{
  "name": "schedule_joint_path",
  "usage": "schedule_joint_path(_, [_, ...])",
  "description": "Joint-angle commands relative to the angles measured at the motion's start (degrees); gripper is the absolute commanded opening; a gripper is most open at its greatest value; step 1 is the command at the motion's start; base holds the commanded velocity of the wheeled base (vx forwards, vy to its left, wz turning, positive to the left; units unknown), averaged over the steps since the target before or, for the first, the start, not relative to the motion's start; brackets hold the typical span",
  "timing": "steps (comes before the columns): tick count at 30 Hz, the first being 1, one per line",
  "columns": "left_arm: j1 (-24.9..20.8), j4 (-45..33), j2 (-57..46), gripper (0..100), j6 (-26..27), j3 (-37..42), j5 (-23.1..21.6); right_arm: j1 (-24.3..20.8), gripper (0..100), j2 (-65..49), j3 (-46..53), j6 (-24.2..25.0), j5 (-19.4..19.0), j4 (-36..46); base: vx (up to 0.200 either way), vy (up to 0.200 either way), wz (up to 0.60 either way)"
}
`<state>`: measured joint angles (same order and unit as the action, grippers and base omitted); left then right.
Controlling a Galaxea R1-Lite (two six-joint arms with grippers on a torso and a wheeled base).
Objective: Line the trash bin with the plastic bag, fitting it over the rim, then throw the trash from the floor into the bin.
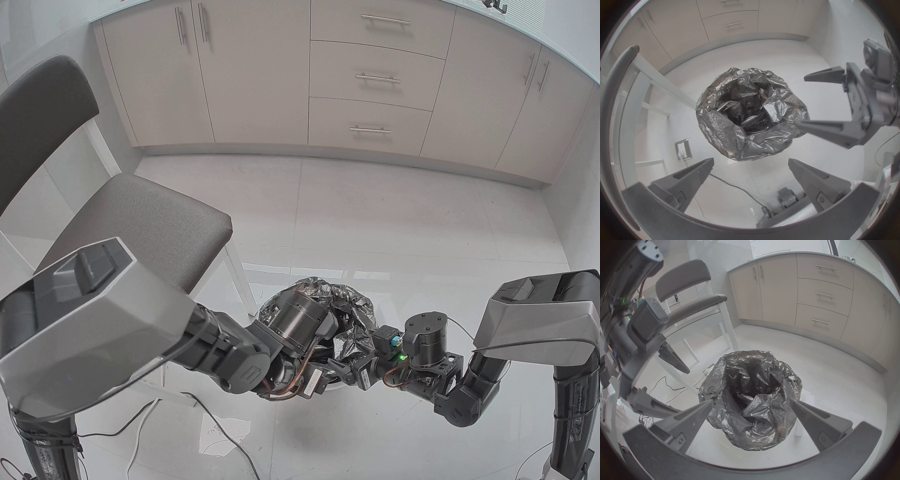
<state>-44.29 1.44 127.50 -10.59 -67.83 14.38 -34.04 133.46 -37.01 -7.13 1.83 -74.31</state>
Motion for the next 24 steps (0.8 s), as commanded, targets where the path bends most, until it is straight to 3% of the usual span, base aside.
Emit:
schedule_joint_path(1, [2.01,0.14,-5.07,100,-0.30,2.53,-1.46,-2.44,100,2.06,0.01,0.01,-3.41,-0.13,0.000,0.000,0.00])
schedule_joint_path(9, [5.44,0.23,-6.39,100,-0.22,3.49,-1.73,-4.02,100,5.58,-2.80,0.01,-5.52,0.05,0.000,0.000,0.00])
schedule_joint_path(24, [5.62,1.55,-6.39,100,-0.22,4.20,-1.73,-4.46,100,11.29,-8.52,0.01,-5.52,-0.04,0.000,0.000,0.00])
